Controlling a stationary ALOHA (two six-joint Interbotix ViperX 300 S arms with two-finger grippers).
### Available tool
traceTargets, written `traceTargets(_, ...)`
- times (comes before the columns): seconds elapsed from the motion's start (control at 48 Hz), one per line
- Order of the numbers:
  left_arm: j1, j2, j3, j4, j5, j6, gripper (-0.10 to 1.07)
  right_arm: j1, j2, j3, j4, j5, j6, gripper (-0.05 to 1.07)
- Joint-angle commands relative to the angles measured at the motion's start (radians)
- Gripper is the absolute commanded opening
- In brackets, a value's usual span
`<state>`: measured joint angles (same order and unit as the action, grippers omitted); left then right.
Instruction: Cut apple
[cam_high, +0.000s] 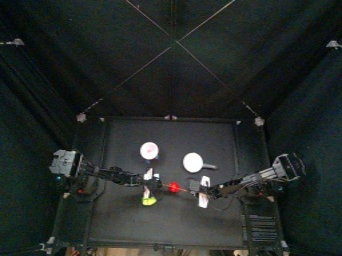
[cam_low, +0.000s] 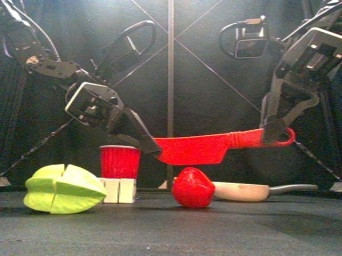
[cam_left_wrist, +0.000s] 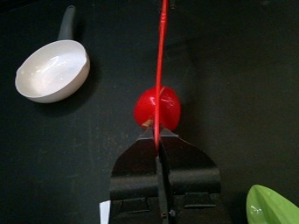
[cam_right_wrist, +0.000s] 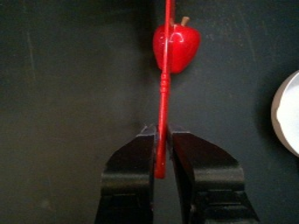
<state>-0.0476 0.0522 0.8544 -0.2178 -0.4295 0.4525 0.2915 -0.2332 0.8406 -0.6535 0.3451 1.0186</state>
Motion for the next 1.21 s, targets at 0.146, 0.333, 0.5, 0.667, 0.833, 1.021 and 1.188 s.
traceTargets(0.146,0.043,-0.023,-0.017,0.011,-0.014,-0.005,0.14,0.017,0.023,-0.048,0.015,-0.009,0.015,0.50)
traceTargets(0.333,0.043,-0.011,-0.017,0.011,-0.011,-0.005,0.14,0.015,0.038,-0.049,0.012,-0.006,0.018,0.50)
traceTargets(0.5,0.043,-0.003,-0.017,0.009,-0.014,-0.006,0.14,0.015,0.038,-0.048,0.014,-0.006,0.020,0.50)
traceTargets(0.667,0.043,0.002,-0.014,0.009,-0.014,-0.006,0.14,0.018,0.044,-0.046,0.017,-0.008,0.020,0.50)
traceTargets(0.833,0.043,0.002,-0.014,0.009,-0.011,-0.006,0.14,0.026,0.048,-0.051,0.014,-0.008,0.020,0.50)
traceTargets(1.021,0.043,-0.006,-0.014,0.009,-0.014,-0.006,0.14,0.035,0.046,-0.061,0.003,-0.006,0.018,0.50)
traceTargets(1.188,0.037,-0.012,-0.014,0.009,-0.014,-0.006,0.14,0.046,0.040,-0.066,-0.014,0.009,0.018,0.50)
